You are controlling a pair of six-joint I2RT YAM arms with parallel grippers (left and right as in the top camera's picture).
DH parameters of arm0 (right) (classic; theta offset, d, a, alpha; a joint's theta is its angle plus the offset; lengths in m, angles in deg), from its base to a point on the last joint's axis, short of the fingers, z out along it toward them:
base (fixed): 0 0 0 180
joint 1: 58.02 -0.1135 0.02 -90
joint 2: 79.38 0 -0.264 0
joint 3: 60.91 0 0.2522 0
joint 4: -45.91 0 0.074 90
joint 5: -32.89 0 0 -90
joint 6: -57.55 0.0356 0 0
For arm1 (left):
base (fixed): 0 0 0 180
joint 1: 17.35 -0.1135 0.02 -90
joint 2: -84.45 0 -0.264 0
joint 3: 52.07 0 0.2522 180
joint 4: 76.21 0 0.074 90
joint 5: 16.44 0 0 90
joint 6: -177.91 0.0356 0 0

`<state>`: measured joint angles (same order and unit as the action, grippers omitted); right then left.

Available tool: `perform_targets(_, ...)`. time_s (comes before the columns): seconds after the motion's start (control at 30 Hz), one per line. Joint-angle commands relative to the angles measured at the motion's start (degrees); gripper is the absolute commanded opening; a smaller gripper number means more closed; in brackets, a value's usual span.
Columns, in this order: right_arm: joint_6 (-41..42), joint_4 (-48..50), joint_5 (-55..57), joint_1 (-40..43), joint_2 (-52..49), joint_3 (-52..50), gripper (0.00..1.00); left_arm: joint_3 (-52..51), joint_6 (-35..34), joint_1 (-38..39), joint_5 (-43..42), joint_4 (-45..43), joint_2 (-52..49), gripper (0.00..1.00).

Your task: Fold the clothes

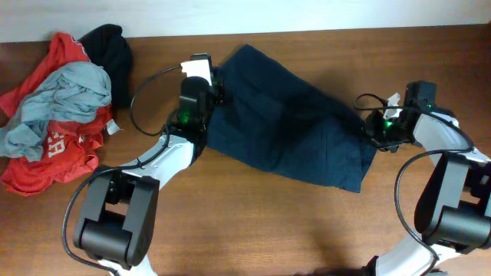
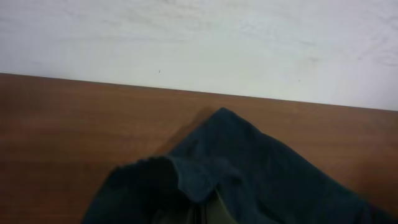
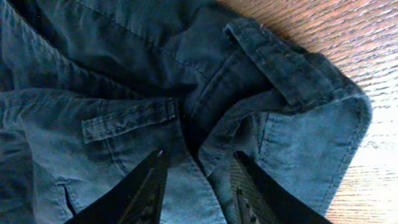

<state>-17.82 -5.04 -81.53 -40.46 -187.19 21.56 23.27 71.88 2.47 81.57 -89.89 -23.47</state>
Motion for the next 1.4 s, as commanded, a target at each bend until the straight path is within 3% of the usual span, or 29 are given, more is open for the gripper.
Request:
perform_targets(0.0, -1.14, 0.24, 0.9, -0.5, -0.37, 0.72, 0.38, 0.61, 0.28, 0.28, 0.42, 0.04, -0.39, 0.01)
perform_targets(0.33, -3.78, 1.22, 1.11, -2.67, -1.44, -0.66, 0.36, 0.61, 0.28, 0.28, 0.42, 0.11, -0.39, 0.01)
perform_targets(0.6, -5.44, 0.15, 2.71, -2.67, -1.44, -0.68, 0.2, 0.61, 0.28, 0.28, 0.42, 0.11, -0.39, 0.01)
perform_targets(0.73, -5.44, -1.57, 4.13, -2.67, -1.44, -0.68, 0.04, 0.61, 0.28, 0.28, 0.42, 0.31, -0.39, 0.01)
perform_targets(0.97, -5.44, -3.91, 0.46, -2.64, -0.13, -0.37, 0.04, 0.61, 0.26, 0.28, 0.42, 0.48, -0.39, 0.01)
perform_targets(1.37, -4.52, -7.63, -0.44, -2.29, 14.4, 1.88, 0.04, 0.61, 0.26, 0.28, 0.42, 0.11, -0.39, 0.01)
